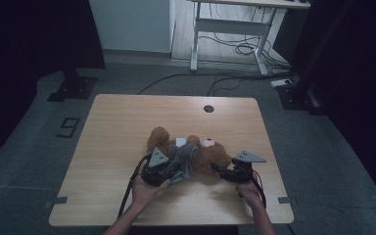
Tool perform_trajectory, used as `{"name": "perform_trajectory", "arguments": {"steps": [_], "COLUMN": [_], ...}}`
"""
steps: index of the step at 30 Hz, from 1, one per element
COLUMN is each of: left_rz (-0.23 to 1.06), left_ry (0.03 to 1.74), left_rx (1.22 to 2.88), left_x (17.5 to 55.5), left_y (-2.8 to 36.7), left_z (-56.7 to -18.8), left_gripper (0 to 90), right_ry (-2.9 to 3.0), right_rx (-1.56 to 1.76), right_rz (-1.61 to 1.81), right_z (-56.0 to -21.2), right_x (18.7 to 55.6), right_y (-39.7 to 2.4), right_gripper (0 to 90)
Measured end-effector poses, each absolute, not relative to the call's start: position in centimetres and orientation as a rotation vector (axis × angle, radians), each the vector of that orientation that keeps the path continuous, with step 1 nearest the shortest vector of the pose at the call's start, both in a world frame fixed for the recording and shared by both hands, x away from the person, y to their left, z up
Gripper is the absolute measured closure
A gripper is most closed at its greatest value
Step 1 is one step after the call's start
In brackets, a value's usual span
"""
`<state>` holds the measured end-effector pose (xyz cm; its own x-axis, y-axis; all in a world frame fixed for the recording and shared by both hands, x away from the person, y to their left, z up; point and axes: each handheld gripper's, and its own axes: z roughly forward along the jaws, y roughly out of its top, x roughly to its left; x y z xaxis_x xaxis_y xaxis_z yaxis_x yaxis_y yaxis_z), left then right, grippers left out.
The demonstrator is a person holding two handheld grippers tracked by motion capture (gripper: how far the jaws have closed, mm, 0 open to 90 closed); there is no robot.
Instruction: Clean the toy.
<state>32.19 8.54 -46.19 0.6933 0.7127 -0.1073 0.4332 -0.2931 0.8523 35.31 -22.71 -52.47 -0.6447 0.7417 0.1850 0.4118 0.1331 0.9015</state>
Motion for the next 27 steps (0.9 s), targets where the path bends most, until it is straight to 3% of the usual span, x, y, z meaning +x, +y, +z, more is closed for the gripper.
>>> {"name": "perform_trajectory", "arguments": {"steps": [5, 12, 27], "left_rz": [0.387, 0.337, 0.416], "left_ry": [0.858, 0.893, 1.087], "left_rx": [1.935, 1.993, 1.961], "left_x": [34.0, 36.1, 36.0], "left_y": [6.1, 2.8, 12.7], "left_z": [-42.7, -44.2, -45.0], "left_gripper": [77.3, 77.5, 77.4], "right_ry": [2.112, 2.104, 2.105], "right_rx": [1.096, 1.115, 1.101], "right_rz": [1.53, 1.49, 1.492], "right_z": [-52.7, -52.8, -52.8], "right_x": [35.0, 35.0, 34.9], "right_y": [-22.8, -22.9, -22.9], "right_gripper": [38.0, 38.2, 39.5]}}
